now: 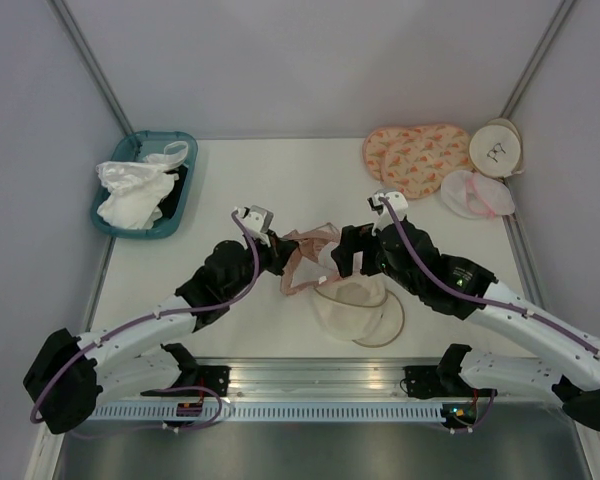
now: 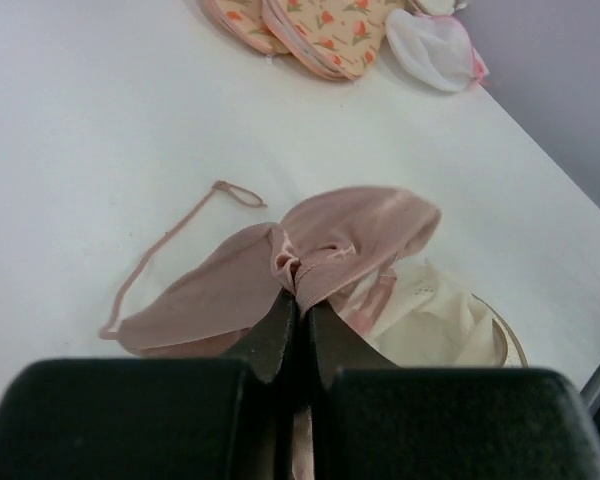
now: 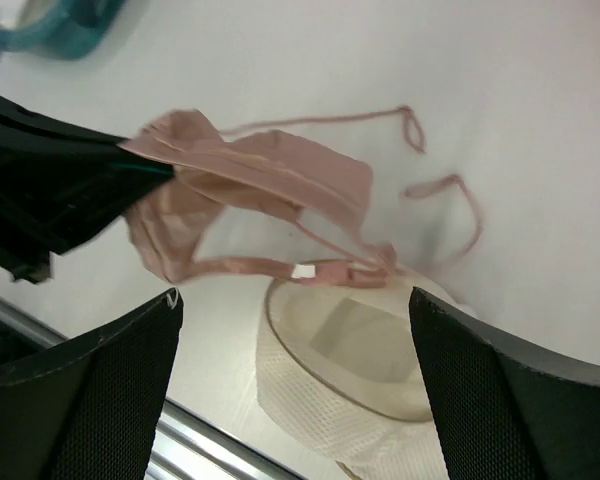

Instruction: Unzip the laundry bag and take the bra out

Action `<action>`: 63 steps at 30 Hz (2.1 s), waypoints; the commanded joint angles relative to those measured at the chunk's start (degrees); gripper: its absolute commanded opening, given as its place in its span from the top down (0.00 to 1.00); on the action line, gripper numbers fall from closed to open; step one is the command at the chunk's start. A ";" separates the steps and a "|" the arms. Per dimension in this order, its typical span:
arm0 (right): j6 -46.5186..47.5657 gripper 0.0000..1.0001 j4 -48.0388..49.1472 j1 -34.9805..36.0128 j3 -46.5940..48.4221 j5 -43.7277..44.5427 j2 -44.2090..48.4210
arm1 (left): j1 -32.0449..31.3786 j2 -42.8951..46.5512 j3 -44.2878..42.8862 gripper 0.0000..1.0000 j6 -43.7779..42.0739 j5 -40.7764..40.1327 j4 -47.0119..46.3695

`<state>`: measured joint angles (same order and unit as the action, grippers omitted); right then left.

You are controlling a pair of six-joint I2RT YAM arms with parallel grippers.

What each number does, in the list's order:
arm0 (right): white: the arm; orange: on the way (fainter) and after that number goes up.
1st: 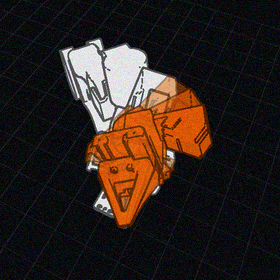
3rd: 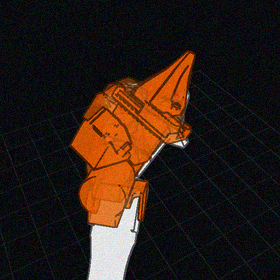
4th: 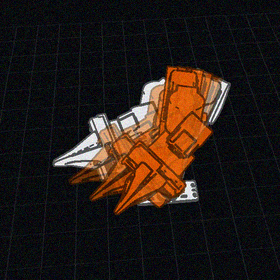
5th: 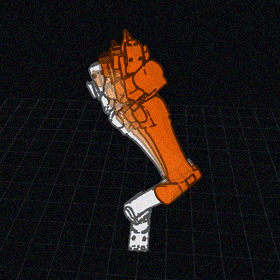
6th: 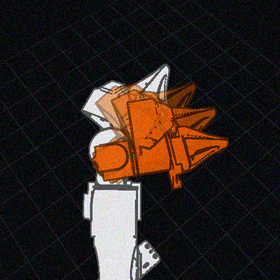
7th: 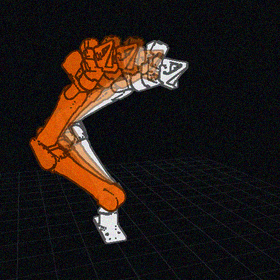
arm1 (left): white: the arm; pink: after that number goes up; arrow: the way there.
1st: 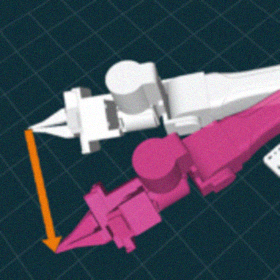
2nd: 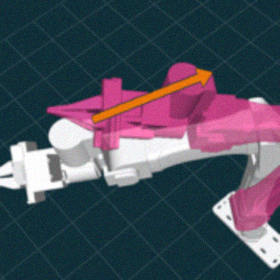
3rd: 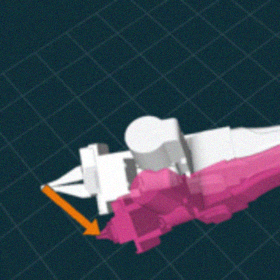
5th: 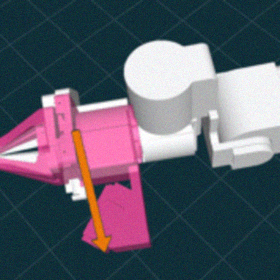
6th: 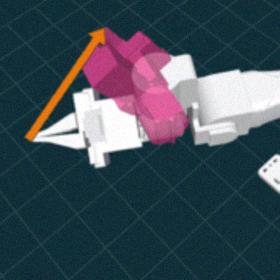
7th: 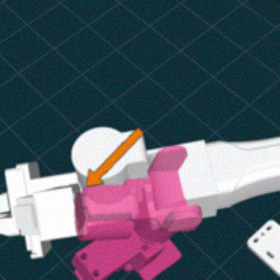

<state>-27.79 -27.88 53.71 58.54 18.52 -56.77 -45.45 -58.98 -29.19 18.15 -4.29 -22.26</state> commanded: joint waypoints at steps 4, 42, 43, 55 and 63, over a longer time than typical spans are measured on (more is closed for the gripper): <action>-2.18 0.02 -10.00 -0.19 -0.27 8.46 3.59 | 3.17 0.10 -9.29 0.98 -1.28 -7.57 7.48; 4.41 0.02 -4.82 -4.76 3.77 -7.36 -10.37 | 57.05 -40.95 -83.51 0.98 -0.84 0.69 36.07; 4.50 0.02 -4.56 -4.93 3.42 -7.71 -10.64 | 57.05 -40.78 -82.01 0.98 -0.49 0.78 35.36; 5.38 0.02 -2.79 -7.31 -0.27 -9.91 -10.64 | 57.14 -41.04 -58.53 0.98 2.76 -8.88 22.62; 5.64 0.02 -3.06 -8.10 -0.10 -10.00 -10.81 | 60.48 -40.61 -52.65 0.98 7.50 -15.38 18.32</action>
<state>-23.05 -32.08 46.02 58.19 8.86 -67.92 13.08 -101.62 -83.26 21.19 -14.24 2.72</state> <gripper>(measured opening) 0.979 0.045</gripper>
